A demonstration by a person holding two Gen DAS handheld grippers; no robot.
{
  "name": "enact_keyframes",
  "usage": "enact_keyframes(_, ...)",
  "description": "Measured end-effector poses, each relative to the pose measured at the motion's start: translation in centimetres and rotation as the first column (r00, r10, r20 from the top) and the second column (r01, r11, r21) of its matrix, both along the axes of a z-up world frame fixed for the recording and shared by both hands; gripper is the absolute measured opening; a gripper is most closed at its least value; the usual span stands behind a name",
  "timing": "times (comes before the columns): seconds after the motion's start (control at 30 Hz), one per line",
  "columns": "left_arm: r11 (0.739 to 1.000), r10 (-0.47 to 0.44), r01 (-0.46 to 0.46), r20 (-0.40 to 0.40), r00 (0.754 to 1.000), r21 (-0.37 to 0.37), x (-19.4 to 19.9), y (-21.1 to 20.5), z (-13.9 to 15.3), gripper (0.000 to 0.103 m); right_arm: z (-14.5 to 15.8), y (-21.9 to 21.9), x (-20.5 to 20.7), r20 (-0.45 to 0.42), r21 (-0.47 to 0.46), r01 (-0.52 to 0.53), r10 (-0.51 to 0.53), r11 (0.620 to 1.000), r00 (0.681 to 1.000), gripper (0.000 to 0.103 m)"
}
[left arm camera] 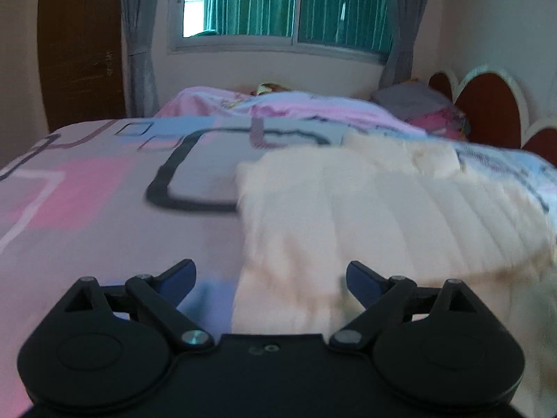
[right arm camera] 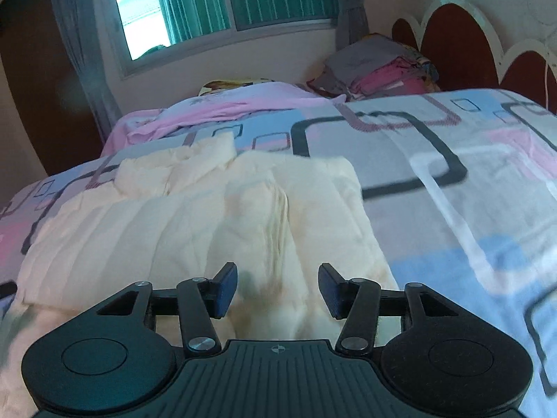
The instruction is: Fold large clothes
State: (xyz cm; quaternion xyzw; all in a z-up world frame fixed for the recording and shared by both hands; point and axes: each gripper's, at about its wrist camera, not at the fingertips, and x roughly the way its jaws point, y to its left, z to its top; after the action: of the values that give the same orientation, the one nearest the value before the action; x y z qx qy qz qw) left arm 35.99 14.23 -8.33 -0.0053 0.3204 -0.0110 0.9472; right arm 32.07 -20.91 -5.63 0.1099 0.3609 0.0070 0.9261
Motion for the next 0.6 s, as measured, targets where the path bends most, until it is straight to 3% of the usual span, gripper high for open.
enact_keyframes(0.03,1.000,0.011,-0.011,-0.010,1.000,0.012,-1.2,-0.2,0.1,0.093,0.1,-0.1,-0.9,0.002,0.000,0.005,-0.005,1.000,1.000,0.053)
enact_keyframes(0.1,1.000,0.025,-0.024,-0.015,1.000,0.015,-3.4,-0.5,0.4,0.093,0.5,-0.3,-3.0,0.021,0.010,-0.006,0.006,1.000,1.000,0.078)
enact_keyframes(0.33,0.997,0.068,-0.067,-0.029,0.997,0.031,-9.7,-2.4,0.9,0.095,0.7,-2.6,-10.1,0.019,0.080,-0.021,0.020,0.997,1.000,0.079)
enact_keyframes(0.6,0.993,0.105,-0.103,-0.025,0.994,0.050,-16.9,-3.5,1.4,0.098,0.5,-6.3,-18.5,-0.013,0.080,-0.004,0.005,0.997,1.000,0.079)
